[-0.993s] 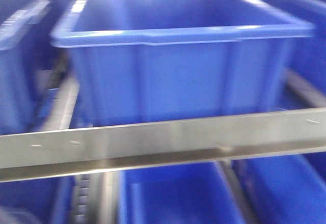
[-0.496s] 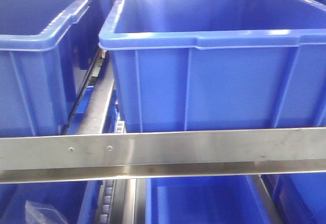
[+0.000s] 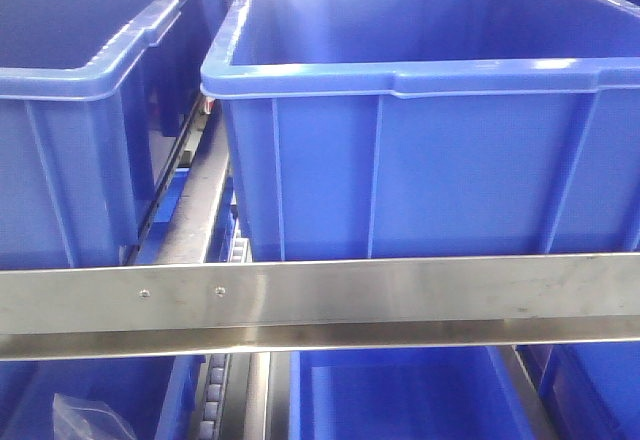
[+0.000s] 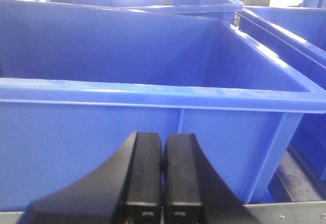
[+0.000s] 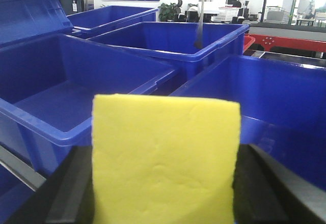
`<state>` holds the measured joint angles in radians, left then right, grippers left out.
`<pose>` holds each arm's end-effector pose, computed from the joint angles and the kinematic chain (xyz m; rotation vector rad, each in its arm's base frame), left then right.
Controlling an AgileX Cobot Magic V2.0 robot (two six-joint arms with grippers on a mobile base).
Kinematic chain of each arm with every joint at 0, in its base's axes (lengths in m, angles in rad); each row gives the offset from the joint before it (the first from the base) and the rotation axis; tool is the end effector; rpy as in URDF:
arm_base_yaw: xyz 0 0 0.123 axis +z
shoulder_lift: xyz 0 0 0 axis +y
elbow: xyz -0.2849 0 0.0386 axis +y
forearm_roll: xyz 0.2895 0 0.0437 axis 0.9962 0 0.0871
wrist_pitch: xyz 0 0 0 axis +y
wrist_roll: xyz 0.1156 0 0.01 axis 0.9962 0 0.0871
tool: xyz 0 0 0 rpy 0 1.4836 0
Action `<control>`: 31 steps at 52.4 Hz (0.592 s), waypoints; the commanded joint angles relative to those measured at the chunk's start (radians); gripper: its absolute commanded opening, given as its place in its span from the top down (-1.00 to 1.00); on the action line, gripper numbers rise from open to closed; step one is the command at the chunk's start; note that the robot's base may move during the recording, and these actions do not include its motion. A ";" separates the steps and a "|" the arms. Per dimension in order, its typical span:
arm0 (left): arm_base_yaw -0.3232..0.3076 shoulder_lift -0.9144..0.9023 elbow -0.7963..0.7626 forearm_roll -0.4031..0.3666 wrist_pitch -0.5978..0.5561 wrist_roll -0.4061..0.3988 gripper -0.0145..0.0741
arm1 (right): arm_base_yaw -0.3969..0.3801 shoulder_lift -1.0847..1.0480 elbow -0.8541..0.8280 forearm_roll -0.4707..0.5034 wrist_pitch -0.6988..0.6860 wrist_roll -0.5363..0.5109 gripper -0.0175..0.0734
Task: Place yellow foam block on left shelf second layer
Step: 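Lower the held cube into the blue bin on the shelf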
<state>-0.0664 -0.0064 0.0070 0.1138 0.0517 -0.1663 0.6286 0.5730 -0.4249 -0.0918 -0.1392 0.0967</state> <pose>0.1201 -0.0073 0.2073 0.0059 1.5362 -0.0902 0.1528 0.1129 0.3193 -0.4741 1.4390 0.5199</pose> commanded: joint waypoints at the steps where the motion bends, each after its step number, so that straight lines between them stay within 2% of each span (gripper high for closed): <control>1: -0.002 0.004 0.024 0.000 -0.081 -0.002 0.37 | -0.006 -0.001 -0.030 -0.007 -0.091 -0.007 -0.04; 20: -0.002 0.004 0.024 0.000 -0.081 -0.002 0.37 | -0.006 0.003 -0.036 -0.007 -0.084 -0.007 -0.04; 25: -0.002 0.004 0.024 0.000 -0.081 -0.002 0.37 | -0.006 0.042 -0.096 -0.006 -0.031 -0.007 -0.04; 31: -0.002 0.004 0.024 0.000 -0.081 -0.002 0.37 | -0.007 0.145 -0.241 -0.006 0.102 -0.007 -0.04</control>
<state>-0.0664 -0.0064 0.0070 0.1138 0.0517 -0.1663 0.6286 0.6494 -0.5391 -0.0918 -0.0357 0.0967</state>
